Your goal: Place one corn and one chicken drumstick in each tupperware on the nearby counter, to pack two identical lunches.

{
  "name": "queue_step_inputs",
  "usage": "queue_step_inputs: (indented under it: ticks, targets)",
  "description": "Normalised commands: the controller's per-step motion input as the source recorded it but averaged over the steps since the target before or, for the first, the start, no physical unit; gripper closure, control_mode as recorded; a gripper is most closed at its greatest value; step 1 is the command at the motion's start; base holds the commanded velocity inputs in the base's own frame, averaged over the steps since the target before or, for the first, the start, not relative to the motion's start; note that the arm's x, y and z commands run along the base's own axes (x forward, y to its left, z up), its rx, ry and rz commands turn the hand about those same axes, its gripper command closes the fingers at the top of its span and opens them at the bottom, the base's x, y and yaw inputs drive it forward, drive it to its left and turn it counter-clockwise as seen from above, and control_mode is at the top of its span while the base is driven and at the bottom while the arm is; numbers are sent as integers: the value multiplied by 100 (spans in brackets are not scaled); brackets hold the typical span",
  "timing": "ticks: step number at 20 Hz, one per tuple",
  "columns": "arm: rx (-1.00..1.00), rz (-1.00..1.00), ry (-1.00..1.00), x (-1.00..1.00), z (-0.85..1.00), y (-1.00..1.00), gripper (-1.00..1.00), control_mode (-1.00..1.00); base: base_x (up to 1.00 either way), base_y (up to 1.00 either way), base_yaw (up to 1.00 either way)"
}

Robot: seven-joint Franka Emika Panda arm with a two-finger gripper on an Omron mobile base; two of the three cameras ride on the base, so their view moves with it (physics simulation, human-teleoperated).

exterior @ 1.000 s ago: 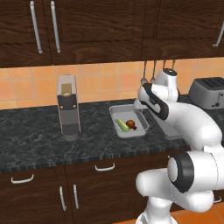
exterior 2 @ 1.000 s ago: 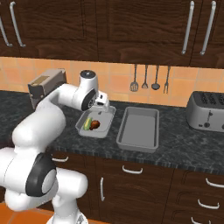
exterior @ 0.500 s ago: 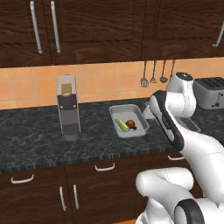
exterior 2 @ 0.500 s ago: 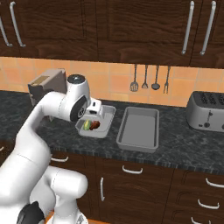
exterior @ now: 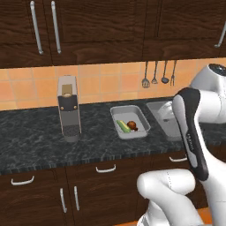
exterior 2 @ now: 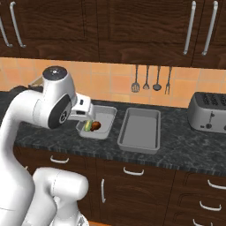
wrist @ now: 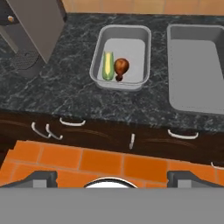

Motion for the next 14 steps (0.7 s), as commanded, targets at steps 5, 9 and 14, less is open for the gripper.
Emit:
queue_step_inputs:
  ticks: [5, 9, 14]
  targets:
    - [9, 0, 0, -73, 93, 0, -100, -100, 0, 0, 0]
    - [0, 0, 0, -40, 62, 9, -100, -100, 0, 0, 0]
    - [0, -1, 0, -64, 25, 13, -100, -100, 0, 0, 0]
